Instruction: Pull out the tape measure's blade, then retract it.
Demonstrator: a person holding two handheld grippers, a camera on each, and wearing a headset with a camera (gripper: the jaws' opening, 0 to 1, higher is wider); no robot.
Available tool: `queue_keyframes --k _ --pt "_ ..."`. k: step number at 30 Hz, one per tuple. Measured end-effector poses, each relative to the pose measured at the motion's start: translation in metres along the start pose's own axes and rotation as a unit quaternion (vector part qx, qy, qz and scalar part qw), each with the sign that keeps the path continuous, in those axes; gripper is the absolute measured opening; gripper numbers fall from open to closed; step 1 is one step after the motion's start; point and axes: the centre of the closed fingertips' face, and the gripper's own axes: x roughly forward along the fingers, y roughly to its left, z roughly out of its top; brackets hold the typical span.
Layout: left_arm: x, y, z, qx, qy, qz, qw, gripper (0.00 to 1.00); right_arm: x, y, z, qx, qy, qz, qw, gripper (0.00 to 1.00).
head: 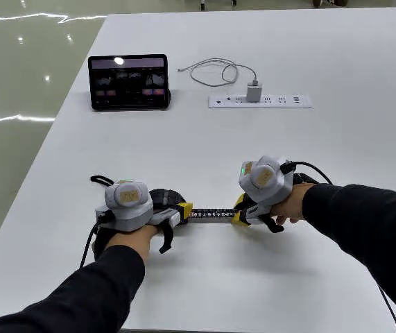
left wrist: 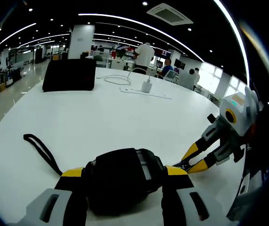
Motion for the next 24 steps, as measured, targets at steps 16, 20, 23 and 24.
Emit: queue_keyframes --k 16,20,23,24 --pt "-0.001 -0.001 0.001 -0.004 -0.003 -0.001 1.0000 0.59 0.010 0.004 0.014 -0.002 -0.006 0.000 1.0000 0.12" --pt "-0.001 -0.001 0.000 -0.004 -0.002 -0.002 1.0000 0.59 0.013 0.004 0.019 -0.006 -0.008 0.000 1.0000 0.12" --pt "-0.001 0.000 0.000 -0.005 -0.003 -0.002 1.0000 0.59 0.014 0.005 0.020 -0.005 -0.009 0.001 1.0000 0.12" --pt "0.000 0.000 0.000 -0.005 -0.003 -0.002 1.0000 0.59 0.015 0.005 0.021 -0.005 -0.009 0.001 0.9999 0.12"
